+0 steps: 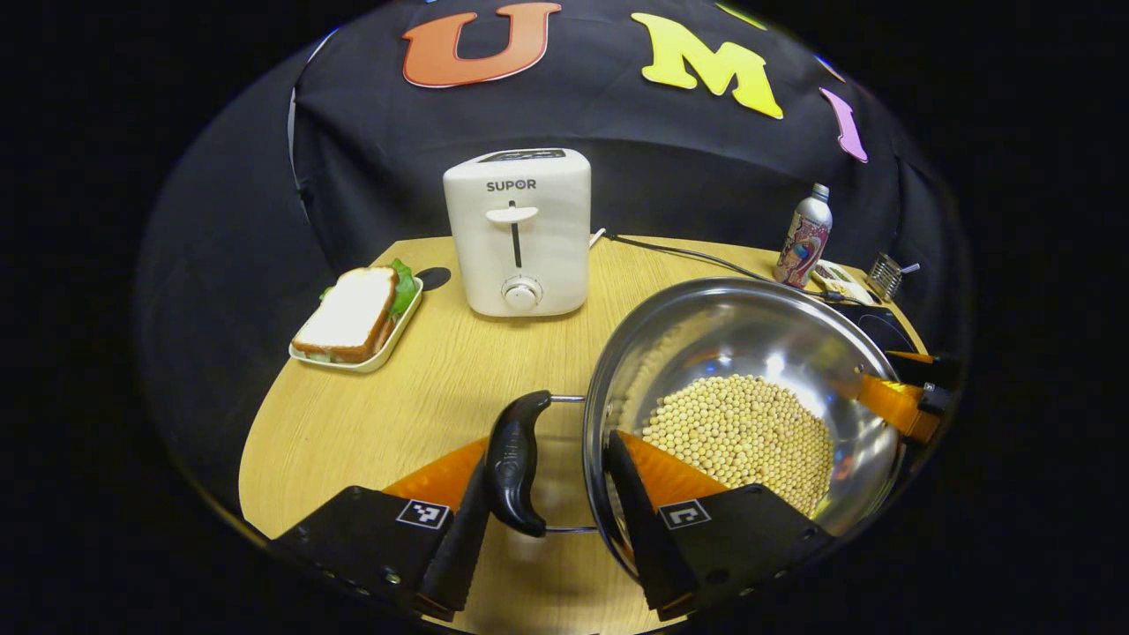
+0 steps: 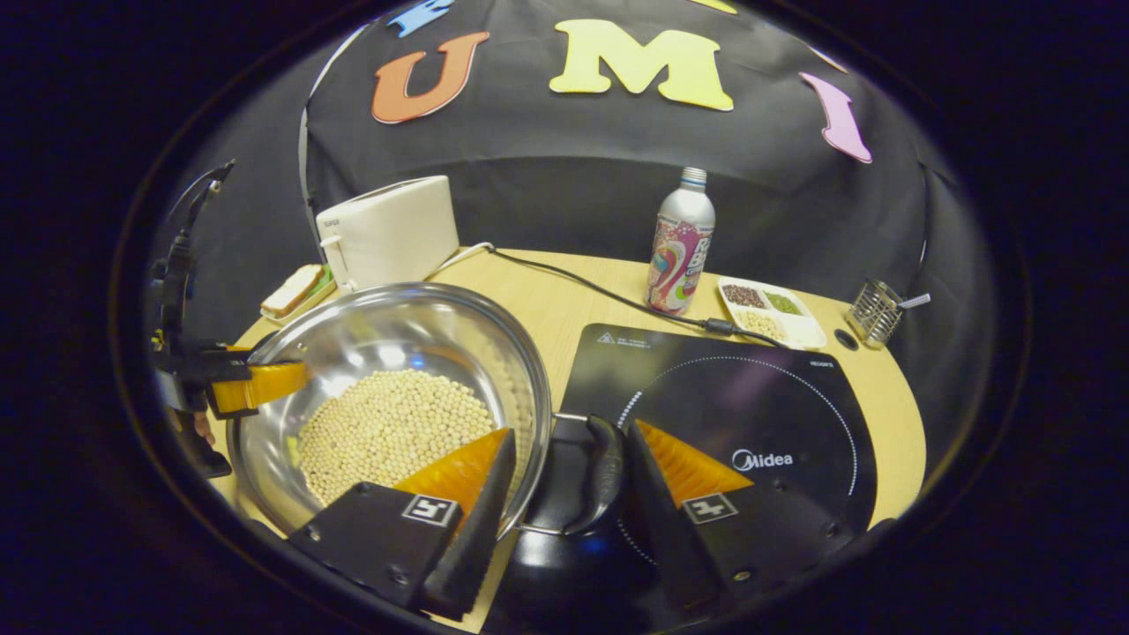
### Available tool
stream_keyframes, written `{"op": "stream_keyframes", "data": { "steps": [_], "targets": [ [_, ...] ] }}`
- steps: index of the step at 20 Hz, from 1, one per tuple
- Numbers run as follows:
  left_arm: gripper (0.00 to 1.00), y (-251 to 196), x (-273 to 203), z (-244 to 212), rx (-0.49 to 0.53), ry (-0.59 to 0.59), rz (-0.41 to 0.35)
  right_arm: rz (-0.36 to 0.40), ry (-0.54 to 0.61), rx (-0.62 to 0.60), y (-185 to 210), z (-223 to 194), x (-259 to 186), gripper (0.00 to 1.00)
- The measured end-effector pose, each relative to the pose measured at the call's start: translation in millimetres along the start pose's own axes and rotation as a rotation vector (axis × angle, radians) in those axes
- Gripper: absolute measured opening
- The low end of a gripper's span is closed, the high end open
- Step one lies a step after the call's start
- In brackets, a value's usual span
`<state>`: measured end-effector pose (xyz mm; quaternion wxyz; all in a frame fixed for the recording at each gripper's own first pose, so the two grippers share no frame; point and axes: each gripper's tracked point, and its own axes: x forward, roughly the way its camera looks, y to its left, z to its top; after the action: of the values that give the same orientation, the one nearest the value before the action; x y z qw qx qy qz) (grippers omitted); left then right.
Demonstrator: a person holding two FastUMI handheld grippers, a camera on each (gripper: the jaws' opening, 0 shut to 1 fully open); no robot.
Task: First push the handle of the pot to place it horizontally, then grasp the pot with both hands and set it on the induction cooktop.
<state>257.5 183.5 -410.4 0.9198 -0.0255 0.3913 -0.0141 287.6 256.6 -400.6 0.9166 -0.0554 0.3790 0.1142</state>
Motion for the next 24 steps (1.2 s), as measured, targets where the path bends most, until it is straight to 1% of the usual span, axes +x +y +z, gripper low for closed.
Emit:
{"op": "stream_keyframes", "data": {
  "steps": [1,2,3,4,5,7,8,9,10,12,13,14,15,16,17,18,19,20,21,22,23,24],
  "targets": [
    [0.8,0,0,1,0.015,-0.019,0.0,0.008,-0.002,0.009,0,0,0,0.72],
    [0.71,1,2,4,0.011,-0.043,-0.001,0.015,-0.005,0.019,-1,1,-1,0.72],
    [0.71,-1,1,1,-0.008,-0.035,-0.008,0.021,-0.005,0.024,-1,1,-2,0.68],
    [0.71,-2,2,1,-0.036,-0.035,-0.018,0.023,-0.009,0.027,-1,2,-1,0.69],
    [0.71,-3,5,2,-0.066,-0.042,-0.016,0.024,-0.014,0.029,-1,3,-3,0.68],
    [0.65,-1,2,1,-0.053,-0.04,-0.008,0.033,-0.02,0.066,-1,4,-3,0.6],
    [0.75,-1,-1,0,-0.046,-0.034,-0.001,0.039,-0.016,0.063,-1,4,-3,0.57],
    [0.75,-1,-3,2,-0.051,-0.038,0.006,0.044,-0.01,0.061,-1,5,-4,0.56],
    [0.65,-1,-6,3,-0.052,-0.037,0.011,0.054,-0.002,0.067,0,4,-5,0.51],
    [0.65,1,-14,4,-0.053,-0.034,0.023,0.072,0.01,0.07,1,5,-8,0.53],
    [0.65,1,-19,5,-0.049,-0.031,0.03,0.081,0.009,0.075,1,6,-11,0.5],
    [0.65,3,-25,7,-0.046,-0.033,0.034,0.089,0.006,0.077,1,10,-15,0.5],
    [0.65,2,-32,10,-0.047,-0.034,0.036,0.099,0.0,0.083,0,15,-23,0.52],
    [0.65,1,-39,16,-0.052,-0.037,0.037,0.109,-0.01,0.081,0,23,-31,0.52],
    [0.65,1,-46,22,-0.053,-0.04,0.038,0.119,-0.02,0.083,0,29,-42,0.5],
    [0.65,-1,-56,29,-0.055,-0.045,0.041,0.127,-0.027,0.081,-1,37,-53,0.52],
    [0.65,-2,-67,38,-0.057,-0.05,0.043,0.133,-0.035,0.078,-4,46,-64,0.5],
    [0.65,-6,-78,46,-0.059,-0.056,0.046,0.136,-0.051,0.079,-7,57,-75,0.52],
    [0.65,-9,-89,57,-0.06,-0.07,0.049,0.138,-0.066,0.076,-11,67,-86,0.5],
    [0.65,-14,-99,67,-0.054,-0.088,0.053,0.141,-0.076,0.075,-16,76,-96,0.52],
    [0.65,-19,-109,77,-0.047,-0.098,0.055,0.145,-0.086,0.071,-22,85,-107,0.49],
    [0.65,-26,-120,83,-0.051,-0.103,0.055,0.152,-0.093,0.069,-28,93,-117,0.49]
  ]
}}
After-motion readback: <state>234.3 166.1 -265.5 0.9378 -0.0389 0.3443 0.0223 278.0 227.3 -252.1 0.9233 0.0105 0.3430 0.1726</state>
